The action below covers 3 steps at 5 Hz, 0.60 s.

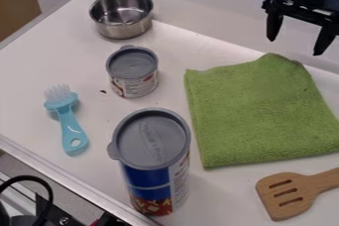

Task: Move the little can to the upper side of the green cloth

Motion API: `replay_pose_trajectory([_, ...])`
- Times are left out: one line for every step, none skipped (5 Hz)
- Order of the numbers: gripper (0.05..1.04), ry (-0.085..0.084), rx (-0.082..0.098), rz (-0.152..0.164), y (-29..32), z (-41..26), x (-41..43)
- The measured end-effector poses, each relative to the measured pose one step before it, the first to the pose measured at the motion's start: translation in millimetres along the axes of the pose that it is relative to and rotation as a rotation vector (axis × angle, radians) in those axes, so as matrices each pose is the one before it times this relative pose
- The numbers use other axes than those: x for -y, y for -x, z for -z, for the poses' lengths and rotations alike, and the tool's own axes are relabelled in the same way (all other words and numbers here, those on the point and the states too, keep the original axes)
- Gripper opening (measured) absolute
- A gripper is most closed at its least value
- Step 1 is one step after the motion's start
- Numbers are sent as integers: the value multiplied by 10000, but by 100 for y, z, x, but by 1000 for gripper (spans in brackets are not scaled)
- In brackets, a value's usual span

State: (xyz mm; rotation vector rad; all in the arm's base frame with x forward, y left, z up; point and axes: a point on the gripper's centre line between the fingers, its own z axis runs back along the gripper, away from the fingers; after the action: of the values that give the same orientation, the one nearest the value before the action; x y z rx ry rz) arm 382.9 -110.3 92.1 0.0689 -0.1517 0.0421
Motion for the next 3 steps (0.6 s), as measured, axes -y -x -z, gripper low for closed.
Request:
replay_pose_trajectory([999, -156, -481, 54, 670, 1540, -19])
replay_pose_trajectory([999, -9, -248, 193, -127, -317, 141])
replay_pose_trajectory([999, 118, -292, 252, 417, 242, -533])
